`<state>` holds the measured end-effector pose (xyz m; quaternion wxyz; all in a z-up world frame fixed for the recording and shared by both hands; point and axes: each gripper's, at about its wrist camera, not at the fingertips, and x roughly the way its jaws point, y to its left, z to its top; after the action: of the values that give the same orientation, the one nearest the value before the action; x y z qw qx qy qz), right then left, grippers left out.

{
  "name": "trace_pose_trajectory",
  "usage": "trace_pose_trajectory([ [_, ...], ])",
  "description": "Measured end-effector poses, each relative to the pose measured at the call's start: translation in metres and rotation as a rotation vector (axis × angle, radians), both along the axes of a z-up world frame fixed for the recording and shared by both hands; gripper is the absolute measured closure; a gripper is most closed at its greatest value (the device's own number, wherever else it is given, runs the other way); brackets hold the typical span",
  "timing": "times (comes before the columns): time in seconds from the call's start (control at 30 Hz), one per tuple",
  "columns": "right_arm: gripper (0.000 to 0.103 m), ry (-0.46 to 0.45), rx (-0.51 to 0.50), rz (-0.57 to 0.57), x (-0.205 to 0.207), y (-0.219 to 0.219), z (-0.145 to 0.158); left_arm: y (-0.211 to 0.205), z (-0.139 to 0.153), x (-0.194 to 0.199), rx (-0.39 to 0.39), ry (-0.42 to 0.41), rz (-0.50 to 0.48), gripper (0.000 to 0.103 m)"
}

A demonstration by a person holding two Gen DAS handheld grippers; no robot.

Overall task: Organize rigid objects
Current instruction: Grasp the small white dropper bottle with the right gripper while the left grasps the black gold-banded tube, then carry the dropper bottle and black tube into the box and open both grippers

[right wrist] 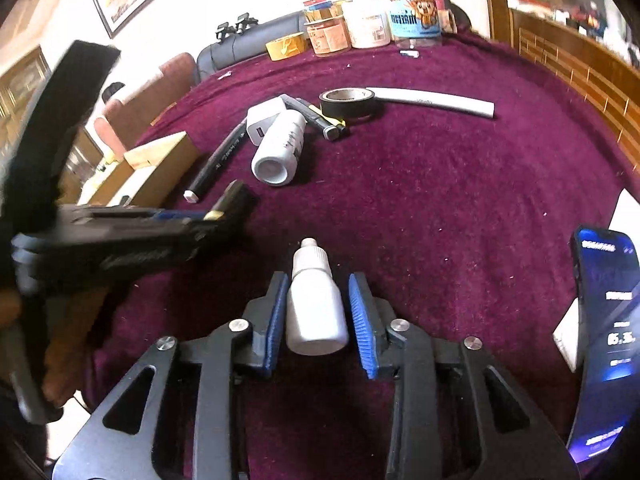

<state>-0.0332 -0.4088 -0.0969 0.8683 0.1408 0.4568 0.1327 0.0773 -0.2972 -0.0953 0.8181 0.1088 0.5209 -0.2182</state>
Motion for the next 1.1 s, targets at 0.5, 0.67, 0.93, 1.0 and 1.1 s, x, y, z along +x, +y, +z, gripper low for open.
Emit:
trace_pose_trajectory([
  [0.5, 0.077, 0.012, 0.148, 0.001, -0.005, 0.005, 0.012, 0.050, 0.024, -0.038, -0.227, -0.004, 0.011, 0.087],
  [0.67, 0.077, -0.024, 0.200, 0.081, -0.003, 0.034, 0.038, 0.100, 0.050, -0.053, -0.300, -0.013, 0.066, 0.087],
  [0.93, 0.076, -0.029, 0.272, 0.293, 0.016, 0.116, 0.066, 0.224, 0.067, -0.072, -0.344, -0.094, 0.454, 0.087],
  [1.0, 0.076, -0.032, 0.269, 0.340, 0.021, 0.139, 0.071, 0.245, 0.064, -0.070, -0.311, -0.100, 0.540, 0.087],
  [1.1, 0.076, -0.027, 0.261, 0.393, 0.027, 0.170, 0.075, 0.266, 0.051, -0.063, -0.291, -0.054, 0.623, 0.087],
])
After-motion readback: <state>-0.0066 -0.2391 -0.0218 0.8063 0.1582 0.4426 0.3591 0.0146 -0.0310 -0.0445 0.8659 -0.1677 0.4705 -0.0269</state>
